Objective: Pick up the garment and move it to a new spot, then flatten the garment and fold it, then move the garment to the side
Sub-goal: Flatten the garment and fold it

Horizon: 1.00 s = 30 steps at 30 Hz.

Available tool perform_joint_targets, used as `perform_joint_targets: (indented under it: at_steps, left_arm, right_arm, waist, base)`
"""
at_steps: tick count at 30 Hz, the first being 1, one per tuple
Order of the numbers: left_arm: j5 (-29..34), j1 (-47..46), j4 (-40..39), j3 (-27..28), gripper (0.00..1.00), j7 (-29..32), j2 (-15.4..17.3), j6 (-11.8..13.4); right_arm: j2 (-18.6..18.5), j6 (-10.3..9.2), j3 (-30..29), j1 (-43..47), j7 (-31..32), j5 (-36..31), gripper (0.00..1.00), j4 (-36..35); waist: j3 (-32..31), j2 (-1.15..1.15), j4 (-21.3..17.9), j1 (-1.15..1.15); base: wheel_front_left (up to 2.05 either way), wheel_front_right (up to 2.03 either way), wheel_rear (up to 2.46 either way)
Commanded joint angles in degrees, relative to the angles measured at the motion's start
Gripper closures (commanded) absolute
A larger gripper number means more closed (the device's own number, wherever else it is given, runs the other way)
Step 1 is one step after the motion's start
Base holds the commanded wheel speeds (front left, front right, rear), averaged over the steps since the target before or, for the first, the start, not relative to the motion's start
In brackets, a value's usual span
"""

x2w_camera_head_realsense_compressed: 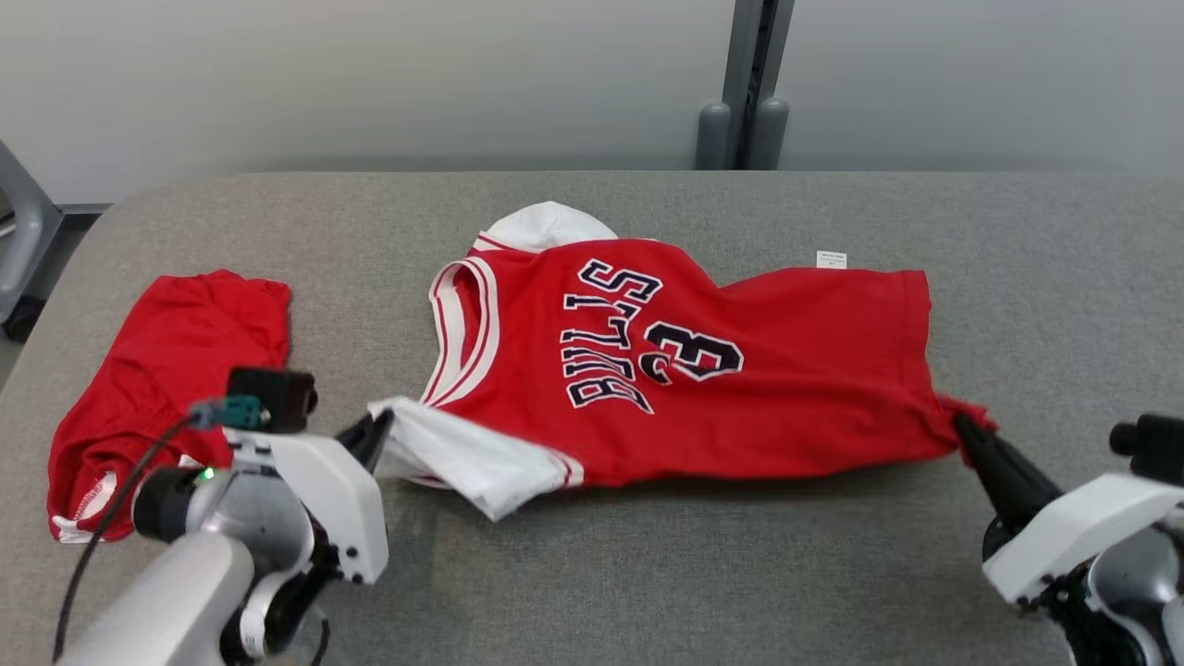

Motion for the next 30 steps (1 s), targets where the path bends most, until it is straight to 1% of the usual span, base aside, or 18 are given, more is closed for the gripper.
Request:
perform_joint_targets:
  at_steps: [1, 3, 4, 5, 7, 9, 10, 14, 15, 16, 17, 21, 26, 30]
  left_arm:
    - [0.50, -2.98, -1.16, 0.80, 1.00, 0.70, 0.59, 0.23]
    - [1.26, -7.30, -1.77, 1.21, 1.00, 2.33, 1.18, -0.29]
    - [1.70, -9.83, -1.80, 1.30, 1.00, 3.25, 1.49, -0.61]
    - [1.92, -12.54, -1.47, 1.51, 1.00, 3.71, 1.09, -1.15]
    - [4.92, -19.17, 0.27, 0.63, 1.00, 4.50, 1.67, -2.54]
    - [4.41, -24.94, 2.78, 1.35, 1.00, 4.79, -0.14, -4.05]
    - [5.57, -28.27, 4.41, 1.15, 1.00, 5.01, -0.21, -4.86]
    - [6.42, -41.15, 11.00, 2.13, 1.00, 5.44, -2.23, -7.65]
    - [6.68, -44.29, 12.53, 2.46, 1.00, 4.69, -2.93, -8.42]
    - [6.68, -44.29, 12.53, 2.46, 1.00, 4.69, -2.93, -8.42]
    - [7.87, -50.66, 15.91, 3.04, 1.00, 3.34, -3.52, -9.55]
    - [9.29, -62.32, 23.30, 3.75, 1.00, 1.19, -5.36, -11.80]
    - [10.44, -74.69, 31.94, 4.67, 1.00, -2.34, -7.96, -13.22]
    - [11.10, -82.03, 37.79, 5.23, 1.00, -5.87, -10.32, -13.43]
  right_arm:
    - [-1.05, 0.12, -0.42, -2.62, 0.71, 0.57, 1.00, -0.59]
    - [-2.19, 0.12, -1.08, -6.83, 1.50, 1.50, 1.00, -1.22]
    - [-3.30, 0.12, -1.24, -9.14, 1.96, 1.38, 1.00, -1.29]
    - [-4.68, 0.12, -1.03, -11.45, 2.09, 0.48, 1.00, -1.38]
    - [-6.08, 0.12, -0.68, -16.15, 1.91, 0.01, 1.00, -1.20]
    - [-7.68, 0.12, -0.30, -21.42, 1.80, -0.22, 1.00, -0.46]
    - [-8.33, 0.12, -0.03, -24.10, 1.71, -0.35, 1.00, 0.15]
    - [-9.71, 0.12, 1.54, -36.06, 1.24, 1.64, 1.00, 2.98]
    - [-10.14, 0.12, 2.06, -39.21, 0.80, 2.39, 1.00, 3.97]
    - [-10.14, 0.12, 2.06, -39.21, 0.80, 2.39, 1.00, 3.97]
    - [-11.43, 0.12, 3.32, -45.53, -0.09, 3.05, 1.00, 5.90]
    - [-13.22, 0.12, 5.81, -57.56, -2.18, 4.50, 1.00, 11.01]
    - [-14.75, 0.12, 7.97, -72.28, -4.77, 6.18, 1.00, 18.37]
    - [-17.43, 0.12, 11.96, -82.30, -10.35, 2.89, 1.00, 22.67]
  waist:
    - [1.94, 0.00, -1.00, 0.00]
    - [4.01, 0.00, -1.49, 0.00]
    - [5.32, 0.00, -1.65, 0.00]
    - [6.47, 0.00, -1.69, 0.00]
    - [9.22, 0.00, -1.80, 0.00]
    - [12.25, 0.00, -2.09, 0.00]
    - [13.68, 0.00, -2.25, 0.00]
    - [19.49, 0.00, -2.96, 0.00]
    - [20.77, 0.00, -3.07, 0.00]
    - [20.77, 0.00, -3.07, 0.00]
    - [23.59, 0.00, -3.29, 0.00]
    - [27.55, 0.00, -3.41, 0.00]
    - [30.68, 0.00, -3.45, 0.00]
    - [31.64, 0.00, -2.69, 0.00]
  base:
    - [0.00, 0.00, 0.00]
    - [0.00, 0.00, 0.00]
    - [0.00, 0.00, 0.00]
    - [0.00, 0.00, 0.00]
    - [0.00, 0.00, 0.00]
    - [0.00, 0.00, 0.00]
    - [0.00, 0.00, 0.00]
    - [0.00, 0.00, 0.00]
    - [0.00, 0.00, 0.00]
    - [0.00, 0.00, 0.00]
    - [0.00, 0.00, 0.00]
    - [0.00, 0.00, 0.00]
    - [0.00, 0.00, 0.00]
    - [0.00, 0.00, 0.00]
